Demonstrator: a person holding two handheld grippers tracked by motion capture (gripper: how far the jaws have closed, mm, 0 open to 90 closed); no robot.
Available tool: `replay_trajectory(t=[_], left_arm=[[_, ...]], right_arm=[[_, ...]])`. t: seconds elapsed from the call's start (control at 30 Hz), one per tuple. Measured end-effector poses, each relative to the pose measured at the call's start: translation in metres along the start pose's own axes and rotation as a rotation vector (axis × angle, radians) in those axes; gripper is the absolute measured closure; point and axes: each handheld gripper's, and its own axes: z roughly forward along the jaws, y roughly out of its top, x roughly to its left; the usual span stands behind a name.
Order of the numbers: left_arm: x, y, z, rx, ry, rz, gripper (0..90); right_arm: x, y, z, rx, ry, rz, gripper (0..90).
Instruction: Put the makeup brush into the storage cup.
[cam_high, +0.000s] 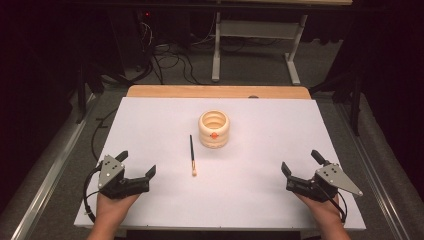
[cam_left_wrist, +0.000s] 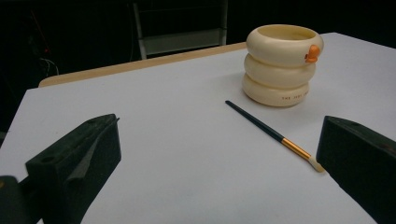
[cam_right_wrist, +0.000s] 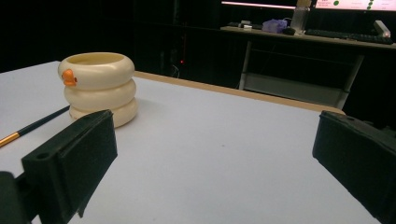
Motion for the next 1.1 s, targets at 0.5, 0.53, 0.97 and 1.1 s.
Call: replay_trajectory(t=[0.5, 0.53, 0.97, 1.1], left_arm=[[0.0002, 0.0003, 0.0005, 0.007, 0.005, 0.0, 1.1], [0.0005, 0.0003, 0.0006, 0.011, 0.006, 0.001, 1.2], [0.0001, -0.0013, 0.0038, 0.048, 0.015, 0.014, 1.5], [0.0, -0.0024, 0.0063, 0.073, 0.02, 0.011, 1.5]], right_arm=[[-0.0007, -0.0011, 0.0014, 0.008, 0.003, 0.0, 1.2], [-0.0005, -0.0015, 0.0018, 0.013, 0.0, 0.001, 1.3], [-0.0009, -0.0031, 0.0036, 0.024, 0.008, -0.003, 1.3], [-0.0008, -0.0039, 0.0047, 0.035, 0.007, -0.005, 1.3]])
